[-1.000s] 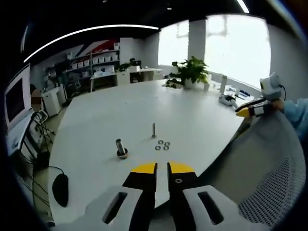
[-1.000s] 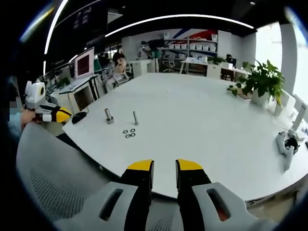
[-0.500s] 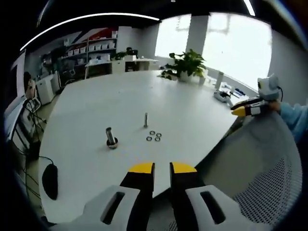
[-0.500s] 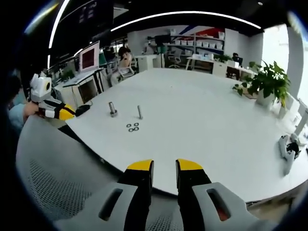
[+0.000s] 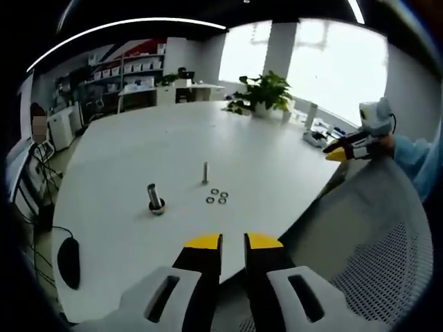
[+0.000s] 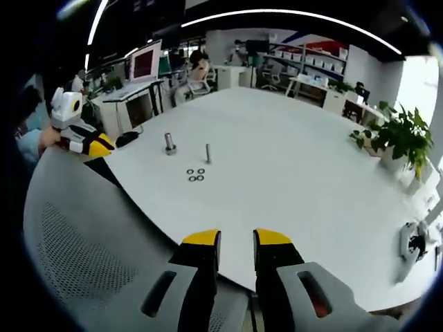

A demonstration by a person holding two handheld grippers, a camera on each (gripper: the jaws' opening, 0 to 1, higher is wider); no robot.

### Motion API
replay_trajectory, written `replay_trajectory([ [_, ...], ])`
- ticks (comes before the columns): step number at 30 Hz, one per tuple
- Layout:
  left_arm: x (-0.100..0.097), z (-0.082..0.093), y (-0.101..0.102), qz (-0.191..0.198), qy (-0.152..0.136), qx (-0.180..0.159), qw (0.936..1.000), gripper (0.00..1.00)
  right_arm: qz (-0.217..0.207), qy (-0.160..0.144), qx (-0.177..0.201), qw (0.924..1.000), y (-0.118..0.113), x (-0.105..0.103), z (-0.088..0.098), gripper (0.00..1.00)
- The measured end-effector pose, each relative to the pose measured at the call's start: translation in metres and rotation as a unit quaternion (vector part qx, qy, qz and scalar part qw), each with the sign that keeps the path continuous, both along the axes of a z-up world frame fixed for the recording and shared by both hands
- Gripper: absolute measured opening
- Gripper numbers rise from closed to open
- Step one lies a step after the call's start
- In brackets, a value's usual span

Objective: Place the washer onto the threaded stud by aligning its center hole with the stud, sliding it down to the base, and recovering from edge contact or off-axis alignment until the washer reaches the visible bottom stop.

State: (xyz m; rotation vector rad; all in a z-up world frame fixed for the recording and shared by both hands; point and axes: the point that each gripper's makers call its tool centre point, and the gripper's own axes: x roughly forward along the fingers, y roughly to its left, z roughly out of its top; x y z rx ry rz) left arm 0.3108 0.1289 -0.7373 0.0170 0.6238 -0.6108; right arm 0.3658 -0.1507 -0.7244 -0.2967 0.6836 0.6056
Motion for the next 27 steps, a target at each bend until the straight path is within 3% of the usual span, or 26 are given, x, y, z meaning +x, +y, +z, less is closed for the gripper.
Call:
replay_trajectory([
  [2, 0.003, 0.003, 0.004, 0.008, -0.003, -0.01, 0.9999, 0.11, 0.008, 0.003, 0.001, 1.0, 0.004, 0.008, 0.005, 0.21],
  [4, 0.008, 0.005, 0.005, 0.013, -0.004, -0.015, 0.9998, 0.11, 0.017, -0.003, 0.03, 0.9994, 0.018, 0.019, 0.017, 0.21],
  [9, 0.02, 0.012, 0.014, 0.023, -0.022, -0.014, 0.9994, 0.11, 0.068, -0.017, 0.008, 0.9975, 0.047, 0.047, 0.025, 0.22],
  [11, 0.017, 0.01, 0.013, 0.027, -0.009, -0.026, 0.9993, 0.12, 0.078, -0.015, 0.0, 0.9968, 0.051, 0.05, 0.024, 0.22],
  [15, 0.019, 0.01, 0.017, 0.029, -0.012, -0.028, 0.9991, 0.11, 0.135, 0.009, -0.024, 0.9905, 0.08, 0.064, 0.011, 0.22],
  [19, 0.021, 0.011, 0.02, 0.034, -0.013, -0.037, 0.9987, 0.11, 0.161, 0.024, -0.03, 0.9863, 0.102, 0.075, -0.001, 0.22],
  [27, 0.025, 0.012, 0.027, 0.051, -0.013, -0.045, 0.9976, 0.11, 0.223, 0.073, -0.039, 0.9713, 0.148, 0.082, -0.043, 0.22],
])
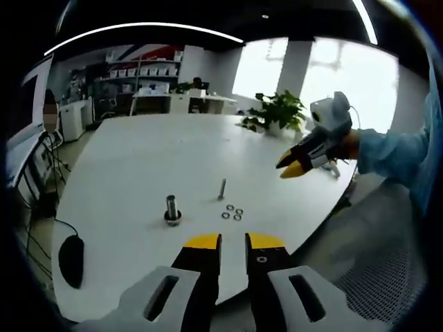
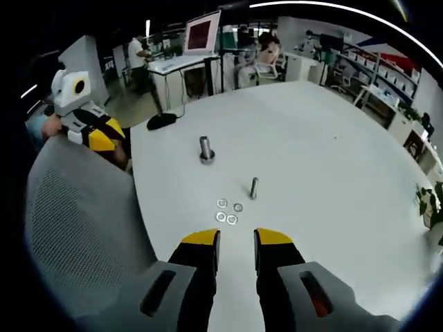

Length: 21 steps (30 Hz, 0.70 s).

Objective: Place the washer onto the threaded stud by aligning its center hole with the stud, sliding it down to the base, and recovering from edge contact or off-axis alignment until the washer reaches the visible bottom stop.

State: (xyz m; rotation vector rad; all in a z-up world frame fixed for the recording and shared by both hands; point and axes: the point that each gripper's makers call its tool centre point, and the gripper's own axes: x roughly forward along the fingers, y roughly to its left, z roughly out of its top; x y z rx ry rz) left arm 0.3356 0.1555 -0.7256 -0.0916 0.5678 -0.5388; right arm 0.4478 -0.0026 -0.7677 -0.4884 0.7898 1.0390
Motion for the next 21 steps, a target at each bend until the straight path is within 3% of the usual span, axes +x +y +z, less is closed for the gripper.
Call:
replay_trajectory([
  [5, 0.0, -0.002, 0.003, 0.007, 0.01, -0.008, 0.9999, 0.11, 0.028, 0.023, -0.01, 0.9993, 0.023, 0.001, -0.027, 0.22],
  [10, 0.001, -0.002, 0.005, 0.015, 0.014, -0.014, 0.9997, 0.11, 0.04, 0.041, -0.026, 0.998, 0.032, 0.004, -0.054, 0.22],
  [21, 0.002, -0.002, 0.005, 0.019, 0.019, -0.022, 0.9994, 0.11, 0.057, 0.064, -0.046, 0.9953, 0.038, 0.007, -0.081, 0.21],
])
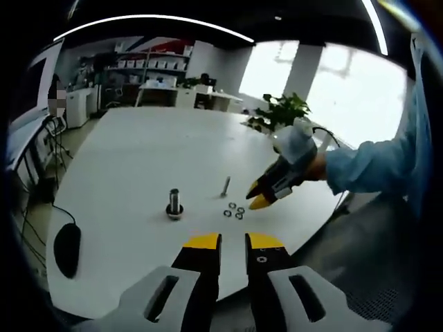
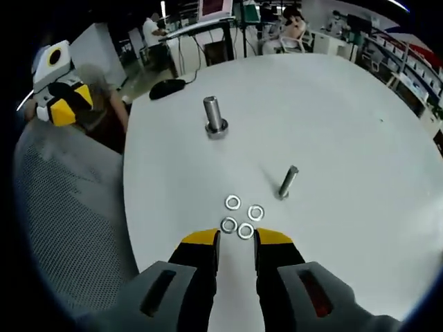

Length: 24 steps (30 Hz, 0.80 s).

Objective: Place the washer onto the threaded stud by aligning its center hole with the stud, sliding it down to the base, and recovering from edge contact or off-axis alignment until the washer reaches the visible bottom stop.

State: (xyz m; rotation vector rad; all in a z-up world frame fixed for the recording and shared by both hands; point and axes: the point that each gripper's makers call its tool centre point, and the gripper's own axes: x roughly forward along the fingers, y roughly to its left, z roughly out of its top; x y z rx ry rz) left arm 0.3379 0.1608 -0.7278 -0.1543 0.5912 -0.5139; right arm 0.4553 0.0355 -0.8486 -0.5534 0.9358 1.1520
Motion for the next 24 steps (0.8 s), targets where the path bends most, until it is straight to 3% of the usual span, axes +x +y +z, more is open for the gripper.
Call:
replay_trajectory([
  [7, 0.001, 0.001, 0.002, 0.008, -0.002, -0.003, 1.0, 0.11, 0.0, 0.0, -0.027, 0.9996, -0.004, 0.007, -0.016, 0.21],
  [10, -0.001, -0.005, 0.006, 0.015, 0.014, 0.01, 0.9997, 0.11, 0.005, 0.009, -0.029, 0.9995, -0.001, 0.004, -0.021, 0.21],
  [13, 0.002, -0.002, 0.008, 0.021, 0.007, 0.006, 0.9997, 0.11, 0.037, -0.009, -0.056, 0.9977, -0.005, 0.004, -0.028, 0.2],
  [14, 0.001, -0.004, 0.009, 0.024, 0.009, 0.009, 0.9996, 0.11, 0.041, -0.03, -0.04, 0.9979, 0.001, 0.008, -0.025, 0.19],
  [17, 0.0, -0.007, 0.011, 0.025, 0.015, 0.022, 0.9993, 0.11, 0.025, -0.016, -0.042, 0.9987, -0.001, 0.009, -0.025, 0.19],
  [20, 0.001, -0.006, 0.011, 0.024, 0.014, 0.022, 0.9994, 0.11, 0.036, -0.029, -0.045, 0.9979, 0.0, 0.011, -0.026, 0.17],
  [21, 0.001, -0.006, 0.012, 0.026, 0.014, 0.021, 0.9993, 0.11, 0.056, -0.049, -0.052, 0.9959, 0.0, 0.013, -0.026, 0.15],
  [24, 0.002, -0.006, 0.013, 0.03, 0.012, 0.024, 0.9992, 0.11, 0.054, -0.045, -0.05, 0.9963, 0.0, 0.011, -0.026, 0.15],
])
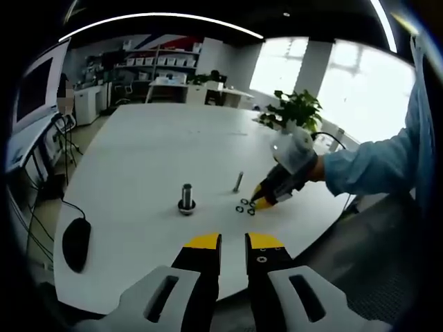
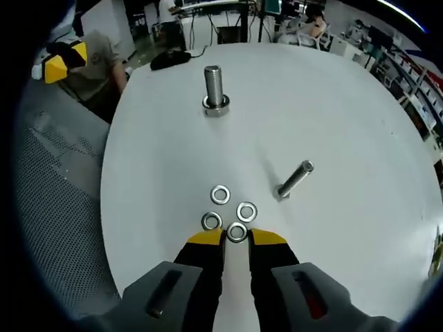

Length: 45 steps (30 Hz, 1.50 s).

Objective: Place the washer onto the threaded stud by aligning its center hole with the stud, sliding it down to the base, and recovering from edge contact or off-axis alignment until the washer reaches the visible bottom stop.

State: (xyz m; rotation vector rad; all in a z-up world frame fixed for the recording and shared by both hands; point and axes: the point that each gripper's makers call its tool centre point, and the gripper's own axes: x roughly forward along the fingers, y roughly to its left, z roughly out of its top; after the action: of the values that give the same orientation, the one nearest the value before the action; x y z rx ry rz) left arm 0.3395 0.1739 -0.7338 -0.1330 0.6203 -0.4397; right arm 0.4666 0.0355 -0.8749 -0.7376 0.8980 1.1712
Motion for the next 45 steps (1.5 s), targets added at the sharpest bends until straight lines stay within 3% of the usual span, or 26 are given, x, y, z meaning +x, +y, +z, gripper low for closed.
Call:
replay_trajectory([
  [6, 0.001, 0.0, 0.001, 0.002, -0.001, 0.003, 1.0, 0.11, -0.002, -0.002, 0.005, 1.0, -0.001, 0.0, 0.003, 0.14],
  [27, 0.001, 0.001, 0.002, 0.001, -0.005, 0.006, 1.0, 0.11, -0.032, -0.056, 0.075, 0.9951, 0.022, 0.032, 0.072, 0.14],
  [33, 0.002, 0.001, 0.002, 0.003, -0.006, 0.007, 1.0, 0.11, -0.047, -0.08, 0.076, 0.9927, 0.027, 0.045, 0.074, 0.14],
  [45, 0.002, 0.0, 0.004, 0.007, -0.005, 0.007, 0.9999, 0.11, -0.055, -0.085, 0.061, 0.993, 0.026, 0.054, 0.06, 0.14],
])
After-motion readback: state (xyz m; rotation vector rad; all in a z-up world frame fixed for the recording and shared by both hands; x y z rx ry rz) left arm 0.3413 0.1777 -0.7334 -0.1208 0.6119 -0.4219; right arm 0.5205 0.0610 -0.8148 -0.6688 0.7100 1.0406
